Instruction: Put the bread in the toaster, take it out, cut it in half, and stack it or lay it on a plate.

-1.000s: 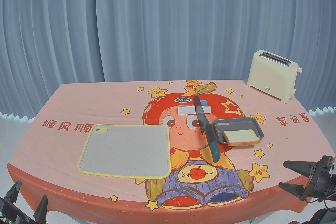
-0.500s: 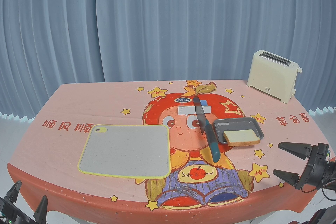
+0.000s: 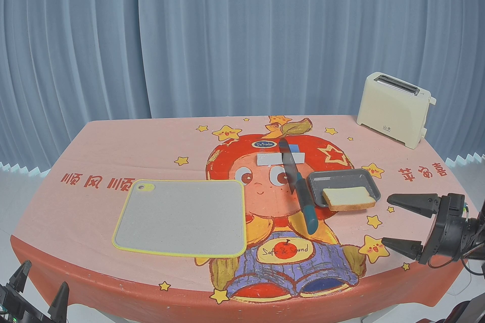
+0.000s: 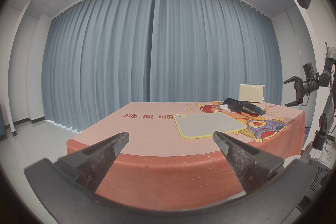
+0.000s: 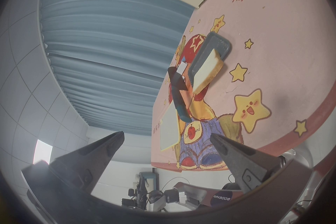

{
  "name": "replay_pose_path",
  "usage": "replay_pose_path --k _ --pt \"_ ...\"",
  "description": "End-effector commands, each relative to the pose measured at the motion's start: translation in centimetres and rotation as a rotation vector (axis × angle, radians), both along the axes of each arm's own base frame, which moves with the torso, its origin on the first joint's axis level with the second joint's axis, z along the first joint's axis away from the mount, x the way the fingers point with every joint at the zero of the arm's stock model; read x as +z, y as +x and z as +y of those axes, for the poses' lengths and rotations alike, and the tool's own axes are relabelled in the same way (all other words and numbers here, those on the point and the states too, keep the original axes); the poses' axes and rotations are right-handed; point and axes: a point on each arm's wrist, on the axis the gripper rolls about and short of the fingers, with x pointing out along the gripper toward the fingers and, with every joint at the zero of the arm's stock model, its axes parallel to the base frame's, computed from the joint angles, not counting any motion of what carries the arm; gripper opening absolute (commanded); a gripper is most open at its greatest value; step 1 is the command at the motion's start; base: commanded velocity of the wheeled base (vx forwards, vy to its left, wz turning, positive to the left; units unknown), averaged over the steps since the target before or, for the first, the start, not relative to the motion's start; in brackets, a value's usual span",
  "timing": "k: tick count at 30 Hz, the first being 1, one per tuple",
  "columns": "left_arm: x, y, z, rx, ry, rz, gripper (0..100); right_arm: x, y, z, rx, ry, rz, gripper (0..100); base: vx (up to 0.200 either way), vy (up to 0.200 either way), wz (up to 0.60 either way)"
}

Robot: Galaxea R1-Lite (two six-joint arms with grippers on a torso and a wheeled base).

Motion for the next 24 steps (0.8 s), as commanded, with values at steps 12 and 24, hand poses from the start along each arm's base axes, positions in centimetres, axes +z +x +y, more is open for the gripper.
replay_pose_path --k 12,24 --pt "-0.5 0.1 0.0 0.000 0.001 0.018 100 -0.7 3.0 1.1 0.019 -0.018 0.077 100 0.000 0.000 0.00" --pt "-0.5 0.1 0.0 0.000 0.001 0.018 100 0.6 5.1 1.5 0.099 0.032 0.058 100 0.000 0.000 0.00"
